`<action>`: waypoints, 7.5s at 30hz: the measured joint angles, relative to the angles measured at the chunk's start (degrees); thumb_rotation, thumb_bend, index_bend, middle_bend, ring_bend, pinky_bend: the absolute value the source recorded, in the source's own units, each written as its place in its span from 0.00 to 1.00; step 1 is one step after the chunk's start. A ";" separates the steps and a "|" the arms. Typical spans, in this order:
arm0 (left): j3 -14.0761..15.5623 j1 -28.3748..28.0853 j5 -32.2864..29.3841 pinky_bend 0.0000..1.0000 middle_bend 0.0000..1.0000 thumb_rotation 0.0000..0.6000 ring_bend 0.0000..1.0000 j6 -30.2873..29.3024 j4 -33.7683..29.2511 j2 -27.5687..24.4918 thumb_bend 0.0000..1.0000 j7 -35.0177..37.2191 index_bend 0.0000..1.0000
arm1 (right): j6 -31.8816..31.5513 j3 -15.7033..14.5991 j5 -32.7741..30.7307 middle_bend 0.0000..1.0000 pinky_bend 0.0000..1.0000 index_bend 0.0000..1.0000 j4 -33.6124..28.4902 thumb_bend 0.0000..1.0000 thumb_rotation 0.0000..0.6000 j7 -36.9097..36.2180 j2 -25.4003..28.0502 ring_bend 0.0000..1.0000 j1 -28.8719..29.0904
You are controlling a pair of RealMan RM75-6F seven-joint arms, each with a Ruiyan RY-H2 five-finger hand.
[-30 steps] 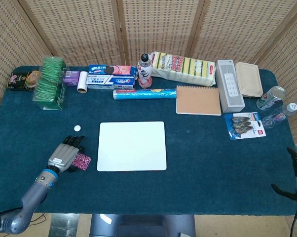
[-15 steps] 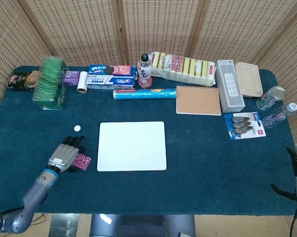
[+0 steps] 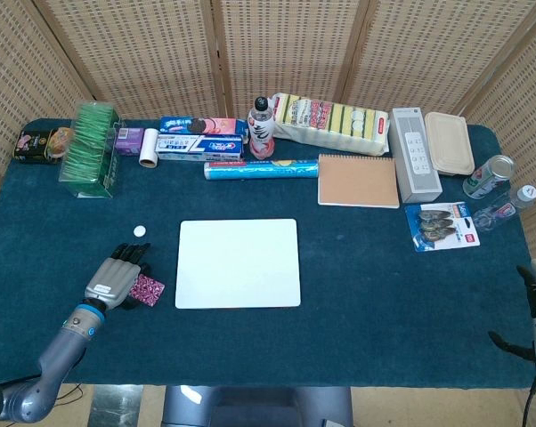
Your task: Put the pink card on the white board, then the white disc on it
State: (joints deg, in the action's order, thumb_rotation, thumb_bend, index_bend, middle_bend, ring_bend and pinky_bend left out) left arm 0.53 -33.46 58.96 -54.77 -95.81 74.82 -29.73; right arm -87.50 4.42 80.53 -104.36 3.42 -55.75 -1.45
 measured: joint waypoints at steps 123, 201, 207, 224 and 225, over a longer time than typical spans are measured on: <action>-6.99 -17.83 -33.94 0.00 0.00 1.00 0.00 9.40 27.29 12.24 0.28 -2.12 0.43 | 4.38 0.12 -3.16 0.00 0.00 0.04 1.12 0.02 1.00 -0.32 -0.36 0.02 2.10; -8.98 -29.42 -39.51 0.00 0.00 1.00 0.00 -8.22 1.97 20.52 0.26 -22.65 0.01 | 4.41 0.58 -3.24 0.00 0.00 0.04 1.65 0.02 1.00 -5.81 1.66 0.02 1.70; -9.29 -28.96 -38.71 0.00 0.00 1.00 0.00 -7.99 0.99 19.38 0.24 -21.40 0.00 | 4.34 0.51 -3.18 0.00 0.00 0.04 1.54 0.02 1.00 -5.42 1.55 0.02 1.68; -0.90 -14.66 -9.42 0.00 0.00 1.00 0.00 -16.16 -10.05 0.82 0.05 -5.95 0.00 | 3.19 0.48 -2.78 0.00 0.00 0.04 1.04 0.02 1.00 -3.88 1.13 0.02 1.37; 0.24 -12.80 -6.91 0.00 0.00 1.00 0.00 -17.30 -10.29 -0.68 0.05 -4.07 0.00 | 3.08 0.45 -2.69 0.00 0.00 0.04 0.98 0.02 1.00 -3.60 1.05 0.02 1.34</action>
State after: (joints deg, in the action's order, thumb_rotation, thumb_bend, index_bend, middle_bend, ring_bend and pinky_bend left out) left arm 0.78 -46.26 52.05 -72.07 -106.10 74.14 -33.79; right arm -84.42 4.87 77.84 -103.38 -0.18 -54.70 -0.11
